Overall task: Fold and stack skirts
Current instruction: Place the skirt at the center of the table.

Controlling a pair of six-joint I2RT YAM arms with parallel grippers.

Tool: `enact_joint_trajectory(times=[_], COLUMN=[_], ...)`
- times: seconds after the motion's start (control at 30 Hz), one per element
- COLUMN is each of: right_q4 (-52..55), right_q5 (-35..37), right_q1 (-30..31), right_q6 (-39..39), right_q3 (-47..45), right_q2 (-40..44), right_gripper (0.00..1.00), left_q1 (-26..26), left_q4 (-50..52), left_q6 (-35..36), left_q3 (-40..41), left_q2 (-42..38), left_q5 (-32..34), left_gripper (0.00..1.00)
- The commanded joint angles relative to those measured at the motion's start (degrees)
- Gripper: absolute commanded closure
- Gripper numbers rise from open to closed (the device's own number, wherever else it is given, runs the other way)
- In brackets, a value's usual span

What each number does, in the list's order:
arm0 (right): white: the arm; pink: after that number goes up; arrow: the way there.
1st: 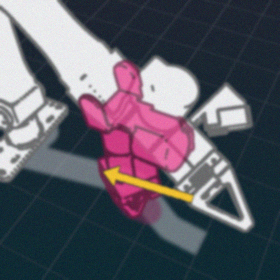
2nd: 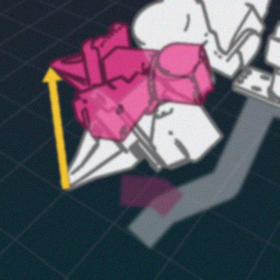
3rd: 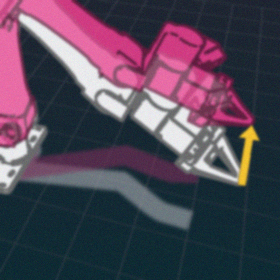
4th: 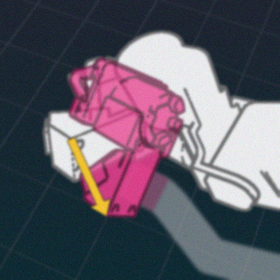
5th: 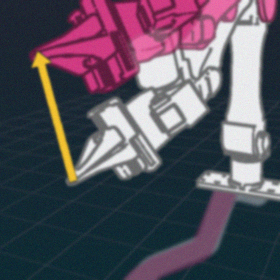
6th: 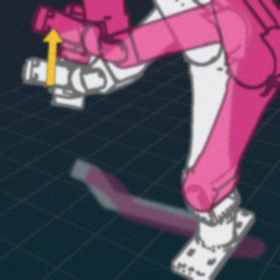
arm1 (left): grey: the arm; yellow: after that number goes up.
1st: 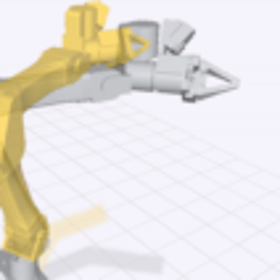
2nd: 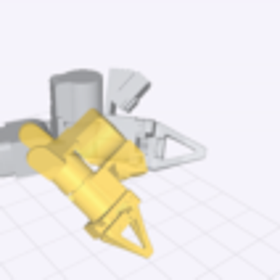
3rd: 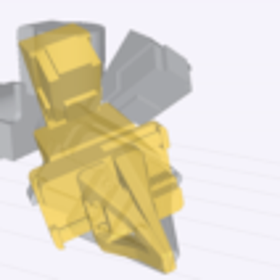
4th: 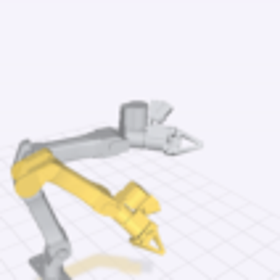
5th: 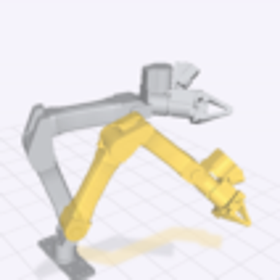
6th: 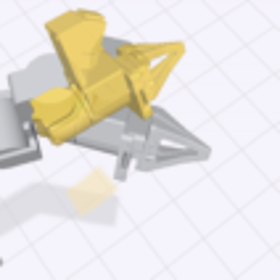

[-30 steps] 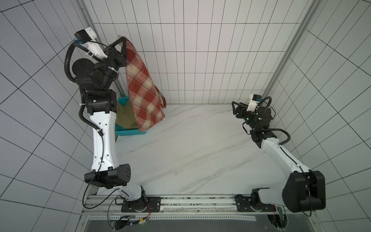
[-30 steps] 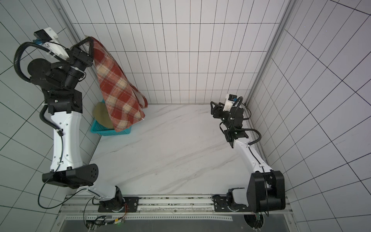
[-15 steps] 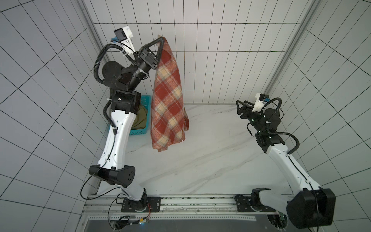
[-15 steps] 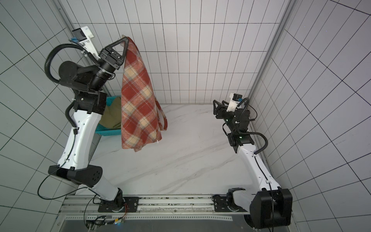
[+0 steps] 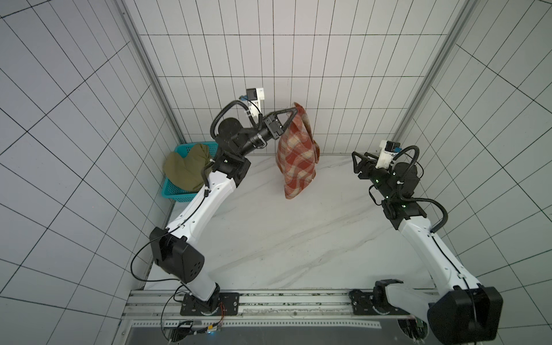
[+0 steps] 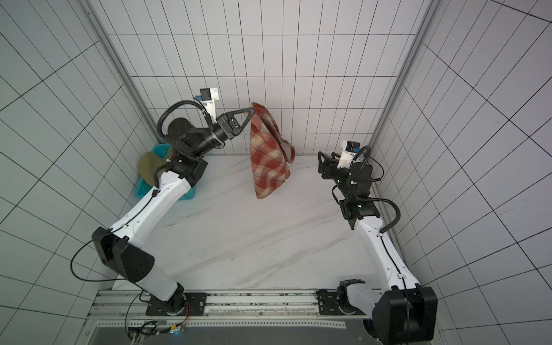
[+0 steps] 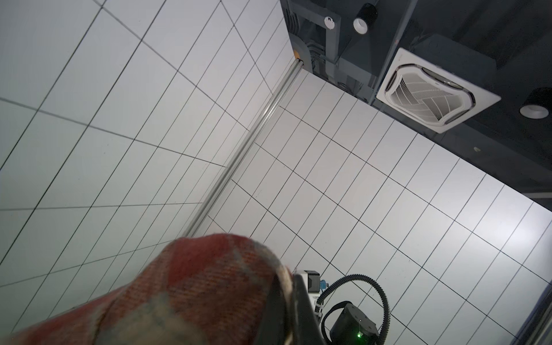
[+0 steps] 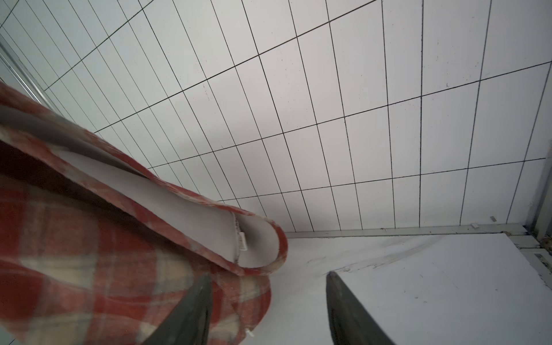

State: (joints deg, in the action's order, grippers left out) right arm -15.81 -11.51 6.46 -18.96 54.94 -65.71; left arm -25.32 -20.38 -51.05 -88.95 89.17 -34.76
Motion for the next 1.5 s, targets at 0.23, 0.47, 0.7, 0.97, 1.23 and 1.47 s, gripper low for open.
enact_joint_trajectory(times=[0.23,0.47,0.7,0.97,1.23,1.47], right_q4=[0.7,0.5,2.8,6.5,7.4,6.0], right_q5=[-0.4,0.9,0.3,-0.7,-1.9,-4.7], right_q1=[3.3,4.7,5.3,4.6,4.3,4.4], right_q6=[0.4,-0.8,0.6,1.6,1.9,1.3], right_q3=[-3.6,-6.7,-7.2,-0.1,7.5,10.2], right_q2=[-5.1,-8.8,-14.4,-26.7,-37.5,-40.8], right_gripper=[0.42,0.47,0.41,0.2,0.18,0.16], left_q1=[-0.9,-0.9,-0.9,-0.9,-0.9,-0.8], left_q4=[13.7,29.0,43.4,46.6,48.1,47.0], left_q6=[10.6,11.1,12.7,11.0,11.4,10.3], left_q3=[44.0,55.2,54.1,57.3,61.0,65.3], left_q2=[-30.8,-43.3,-46.5,-44.5,-38.3,-36.5], left_q5=[11.4,14.3,17.3,17.2,15.2,16.4], left_gripper=[1.0,0.94,0.5,0.35,0.31,0.3])
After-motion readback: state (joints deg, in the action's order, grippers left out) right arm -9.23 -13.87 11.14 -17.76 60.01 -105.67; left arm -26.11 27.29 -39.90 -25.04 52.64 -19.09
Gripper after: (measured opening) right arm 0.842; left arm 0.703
